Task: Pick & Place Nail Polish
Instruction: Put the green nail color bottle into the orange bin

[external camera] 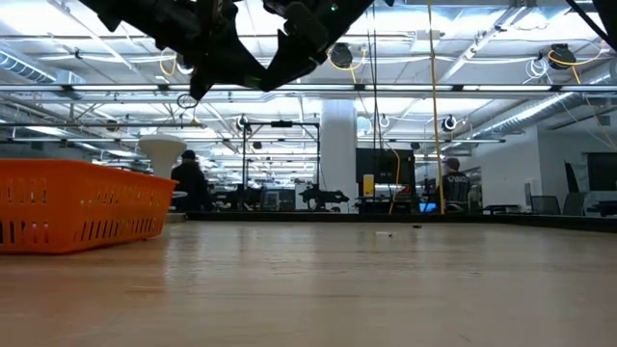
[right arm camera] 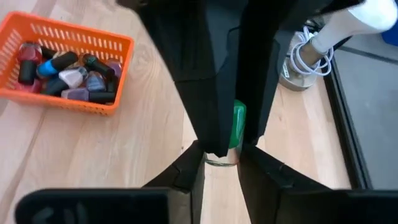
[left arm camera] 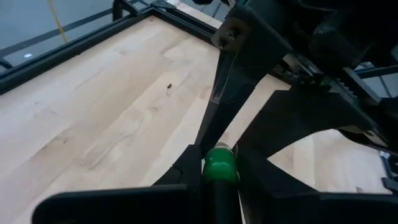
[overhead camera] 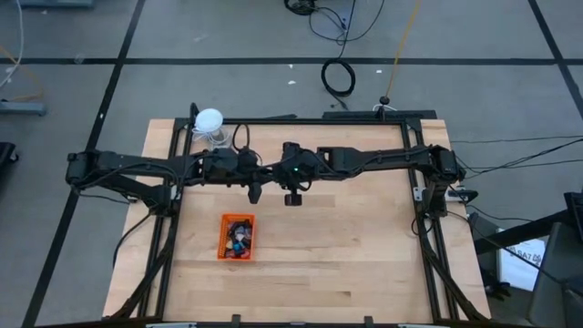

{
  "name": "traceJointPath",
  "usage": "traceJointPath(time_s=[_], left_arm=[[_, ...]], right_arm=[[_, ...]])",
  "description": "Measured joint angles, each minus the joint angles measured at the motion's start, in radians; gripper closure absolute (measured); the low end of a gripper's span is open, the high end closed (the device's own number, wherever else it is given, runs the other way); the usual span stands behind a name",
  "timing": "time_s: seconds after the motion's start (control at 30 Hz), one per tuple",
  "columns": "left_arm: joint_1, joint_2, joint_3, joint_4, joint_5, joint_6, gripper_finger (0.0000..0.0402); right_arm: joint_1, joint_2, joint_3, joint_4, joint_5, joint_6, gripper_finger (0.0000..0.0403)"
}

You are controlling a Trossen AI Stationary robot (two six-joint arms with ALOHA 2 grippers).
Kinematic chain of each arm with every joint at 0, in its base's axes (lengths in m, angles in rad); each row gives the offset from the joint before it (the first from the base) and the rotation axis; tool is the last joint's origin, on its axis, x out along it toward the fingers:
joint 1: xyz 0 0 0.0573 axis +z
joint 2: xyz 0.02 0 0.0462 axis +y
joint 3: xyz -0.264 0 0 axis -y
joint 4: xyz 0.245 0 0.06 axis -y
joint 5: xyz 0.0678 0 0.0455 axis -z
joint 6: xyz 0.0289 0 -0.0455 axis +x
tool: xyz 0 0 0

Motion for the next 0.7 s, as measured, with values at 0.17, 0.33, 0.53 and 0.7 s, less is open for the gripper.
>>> traceJointPath(time_s=[0.17, 0.33, 0.53, 0.7], left_arm=[[-0.006, -0.049, 0.002, -0.087, -0.063, -0.006, 0.0353], [-0.044, -0.107, 0.000, -0.130, -0.091, -0.001, 0.0353], [-0.149, -0.158, 0.003, -0.211, -0.189, -0.025, 0.0353], [-0.260, -0.164, 0.000, -0.277, -0.219, -0.094, 0.0353]], right_arm=[[0.000, -0.046, 0.002, -0.082, 0.001, 0.135, 0.0302], [0.006, -0.127, 0.002, -0.261, -0.001, 0.265, 0.0281], [0.056, -0.300, -0.129, -0.161, 0.002, 0.249, 0.0277], [0.064, -0.461, -0.347, 0.019, 0.004, 0.257, 0.0282]])
